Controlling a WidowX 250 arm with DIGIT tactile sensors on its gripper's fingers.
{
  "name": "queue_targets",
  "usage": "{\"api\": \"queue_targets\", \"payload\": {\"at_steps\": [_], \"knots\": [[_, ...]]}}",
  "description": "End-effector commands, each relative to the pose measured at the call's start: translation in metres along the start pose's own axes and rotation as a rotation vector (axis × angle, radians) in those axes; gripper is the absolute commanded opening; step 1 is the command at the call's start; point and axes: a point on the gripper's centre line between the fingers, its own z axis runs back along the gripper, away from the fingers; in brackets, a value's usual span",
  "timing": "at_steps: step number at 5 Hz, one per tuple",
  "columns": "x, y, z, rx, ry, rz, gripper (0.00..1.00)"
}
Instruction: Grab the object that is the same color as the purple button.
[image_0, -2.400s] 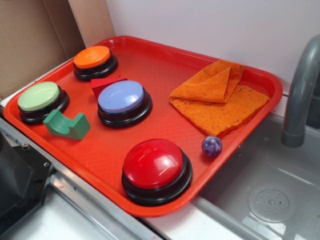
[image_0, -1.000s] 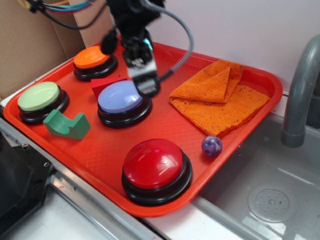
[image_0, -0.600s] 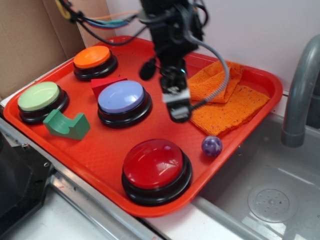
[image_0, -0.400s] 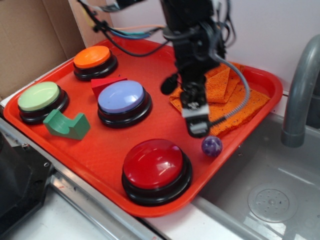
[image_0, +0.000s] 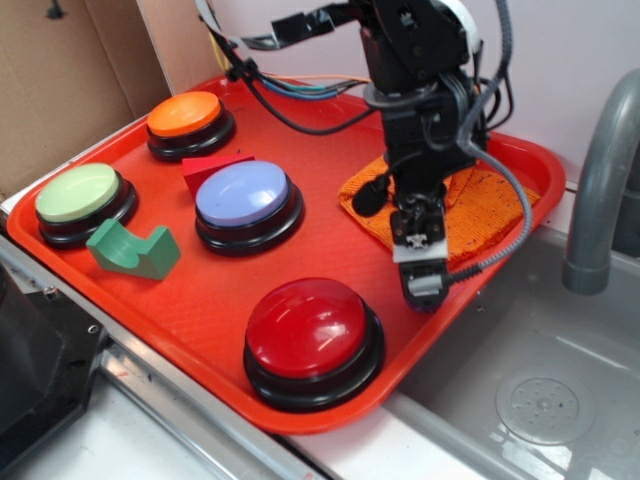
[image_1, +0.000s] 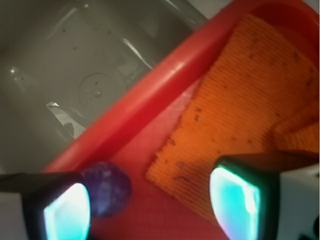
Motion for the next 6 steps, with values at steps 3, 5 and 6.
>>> {"api": "queue_targets", "payload": {"at_steps": [3, 5, 6], "knots": [[0.0042, -0.0211, 0.0007, -0.096, 0.02, 0.035, 0.0], [-0.0017, -0.0183, -0.0002, -0.093, 0.046, 0.051, 0.0], [-0.0037, -0.0155, -0.0031, -0.104, 0.049, 0.062, 0.0]]}}
